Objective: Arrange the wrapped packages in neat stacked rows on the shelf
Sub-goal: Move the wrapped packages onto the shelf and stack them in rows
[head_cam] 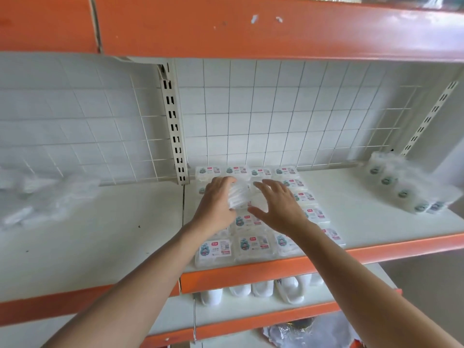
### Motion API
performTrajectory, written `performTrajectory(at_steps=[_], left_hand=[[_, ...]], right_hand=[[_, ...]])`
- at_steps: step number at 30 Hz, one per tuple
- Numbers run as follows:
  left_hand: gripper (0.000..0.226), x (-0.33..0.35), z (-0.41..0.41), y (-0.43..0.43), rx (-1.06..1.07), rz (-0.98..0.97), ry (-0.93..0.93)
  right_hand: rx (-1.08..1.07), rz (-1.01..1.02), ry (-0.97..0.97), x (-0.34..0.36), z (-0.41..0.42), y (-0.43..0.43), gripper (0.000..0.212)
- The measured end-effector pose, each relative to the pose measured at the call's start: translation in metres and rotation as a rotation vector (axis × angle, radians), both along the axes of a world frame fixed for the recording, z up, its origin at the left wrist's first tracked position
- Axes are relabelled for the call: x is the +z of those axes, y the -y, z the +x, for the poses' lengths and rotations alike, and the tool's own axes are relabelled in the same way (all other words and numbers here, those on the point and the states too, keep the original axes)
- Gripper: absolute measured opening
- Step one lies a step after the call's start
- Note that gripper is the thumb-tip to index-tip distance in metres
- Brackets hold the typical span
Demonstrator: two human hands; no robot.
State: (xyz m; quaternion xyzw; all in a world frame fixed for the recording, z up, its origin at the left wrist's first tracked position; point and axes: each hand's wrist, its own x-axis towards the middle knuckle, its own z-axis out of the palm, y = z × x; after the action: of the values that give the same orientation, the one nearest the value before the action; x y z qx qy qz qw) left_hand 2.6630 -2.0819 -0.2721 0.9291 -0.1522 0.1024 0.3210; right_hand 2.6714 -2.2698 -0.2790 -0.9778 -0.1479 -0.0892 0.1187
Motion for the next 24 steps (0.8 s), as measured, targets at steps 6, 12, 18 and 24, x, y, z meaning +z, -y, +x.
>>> performTrajectory(at_steps=[6, 12, 18, 24], left_hand=[[0.060, 0.007, -0.004, -0.002, -0.001, -0.111, -0.048], [0.034, 0.014, -0.010, -0.010, -0.002, -0.198, -0.132], [0.046, 0.020, -0.012, -0.018, 0.031, -0.492, -0.364], [0.040, 0.018, -0.013, -0.022, 0.106, -0.643, -0.366]], right_hand=[[0.112, 0.244, 0.044, 0.007, -0.001, -0.011, 0.062], [0.105, 0.324, 0.047, 0.010, 0.000, -0.016, 0.054], [0.098, 0.593, -0.070, 0.013, -0.002, -0.028, 0.038], [0.012, 0.600, -0.046, 0.012, 0.003, -0.034, 0.025]])
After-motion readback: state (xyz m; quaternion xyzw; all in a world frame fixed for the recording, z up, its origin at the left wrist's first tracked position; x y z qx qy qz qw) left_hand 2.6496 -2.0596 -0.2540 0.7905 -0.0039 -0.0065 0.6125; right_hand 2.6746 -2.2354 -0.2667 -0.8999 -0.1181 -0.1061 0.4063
